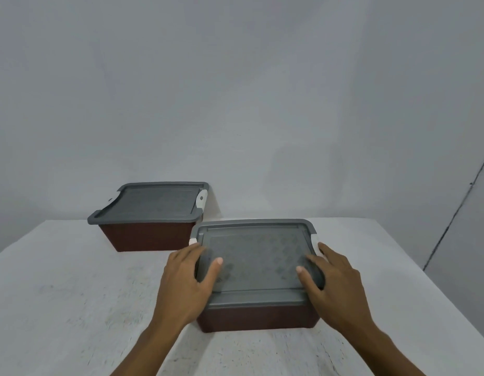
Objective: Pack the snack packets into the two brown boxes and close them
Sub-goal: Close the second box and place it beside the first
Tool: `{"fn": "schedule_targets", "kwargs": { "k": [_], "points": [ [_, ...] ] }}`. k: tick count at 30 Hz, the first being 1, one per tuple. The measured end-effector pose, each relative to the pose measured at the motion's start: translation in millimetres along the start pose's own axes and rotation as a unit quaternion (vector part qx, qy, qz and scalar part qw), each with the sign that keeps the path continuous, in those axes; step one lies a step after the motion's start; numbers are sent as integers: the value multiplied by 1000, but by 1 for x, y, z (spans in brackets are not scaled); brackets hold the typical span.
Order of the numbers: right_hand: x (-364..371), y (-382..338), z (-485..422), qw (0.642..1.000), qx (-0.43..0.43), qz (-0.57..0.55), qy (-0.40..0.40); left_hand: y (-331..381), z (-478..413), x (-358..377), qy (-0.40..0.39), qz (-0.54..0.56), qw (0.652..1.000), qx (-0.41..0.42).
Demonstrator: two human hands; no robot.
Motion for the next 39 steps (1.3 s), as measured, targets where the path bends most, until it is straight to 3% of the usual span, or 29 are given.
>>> {"fn": "schedule_targets", "kwargs": {
  "k": [5,9,14,23,30,39],
  "points": [
    [3,-4,-10,995,-39,-5,88,-2,-23,4,80,9,995,66],
    [9,3,-26,990,-48,-9,130,3,-44,14,86,-17,989,116],
    [17,10,-53,985,-59,-13,160,5,-69,26,69,-73,988,117],
    [45,12,-126,989,-63,17,136,13,-138,33,84,-291,944,129],
    [57,17,-173,989,-76,75,101,11,-180,50,91,-292,942,138],
    [68,23,-202,985,-100,72,120,11,-212,62,75,-308,935,161]
  ]
}}
Point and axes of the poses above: each hand's wrist, its own z-axis away from the middle knuckle, its own x-axis out of the palm, y = z × x, the point moved 3 cm from there along -z, towards the middle knuckle, and after that the axes turned 6 degrees about -x, right-handed, at the moved point
